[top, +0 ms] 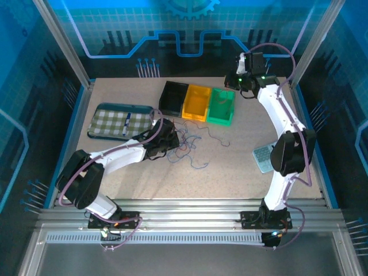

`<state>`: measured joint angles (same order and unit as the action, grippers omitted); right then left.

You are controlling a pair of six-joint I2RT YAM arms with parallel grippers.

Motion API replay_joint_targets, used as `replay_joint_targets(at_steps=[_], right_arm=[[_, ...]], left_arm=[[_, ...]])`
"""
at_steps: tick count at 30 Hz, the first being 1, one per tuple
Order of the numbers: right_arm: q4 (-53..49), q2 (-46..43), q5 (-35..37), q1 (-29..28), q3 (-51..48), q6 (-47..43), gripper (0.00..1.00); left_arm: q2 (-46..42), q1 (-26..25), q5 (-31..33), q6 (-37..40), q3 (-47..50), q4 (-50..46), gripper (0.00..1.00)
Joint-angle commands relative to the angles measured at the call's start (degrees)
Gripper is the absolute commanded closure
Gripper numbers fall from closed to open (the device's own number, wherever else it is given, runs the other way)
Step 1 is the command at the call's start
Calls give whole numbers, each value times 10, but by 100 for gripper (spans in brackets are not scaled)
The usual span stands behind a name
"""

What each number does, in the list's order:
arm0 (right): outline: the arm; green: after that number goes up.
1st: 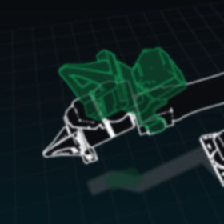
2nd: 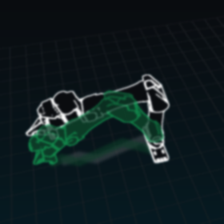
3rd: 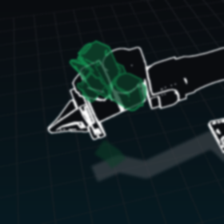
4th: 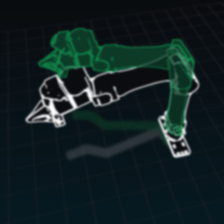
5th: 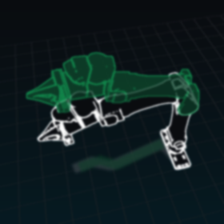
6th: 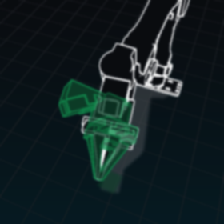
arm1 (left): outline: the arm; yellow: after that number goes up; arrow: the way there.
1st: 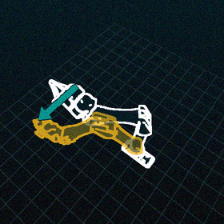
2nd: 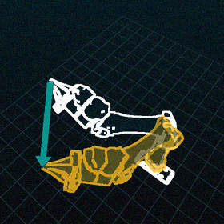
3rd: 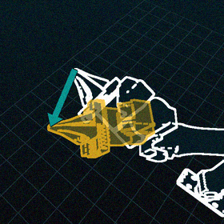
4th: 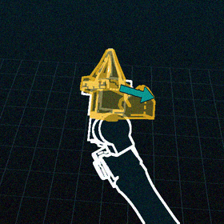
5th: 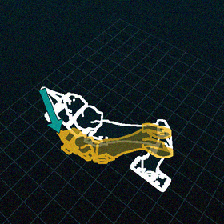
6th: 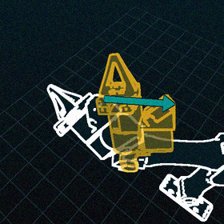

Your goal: Untangle the cables

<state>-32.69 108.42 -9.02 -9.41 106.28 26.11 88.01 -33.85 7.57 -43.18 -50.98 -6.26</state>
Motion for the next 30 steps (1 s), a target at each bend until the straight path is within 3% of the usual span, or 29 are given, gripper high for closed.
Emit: replay_joint_targets(at_steps=[1, 9, 15, 30], right_arm=[[25, 26, 9, 4, 14, 15, 100], [29, 82, 110, -26, 13, -28, 100], [7, 131, 136, -50, 28, -62, 100], [-6, 184, 32, -34, 22, -1, 100]], left_arm=[[-20, -2, 19, 12, -20, -18, 100], [-48, -3, 41, 33, -14, -27, 100], [-60, -2, 50, 33, -8, -31, 100], [-53, -3, 46, 41, -13, -29, 100]])
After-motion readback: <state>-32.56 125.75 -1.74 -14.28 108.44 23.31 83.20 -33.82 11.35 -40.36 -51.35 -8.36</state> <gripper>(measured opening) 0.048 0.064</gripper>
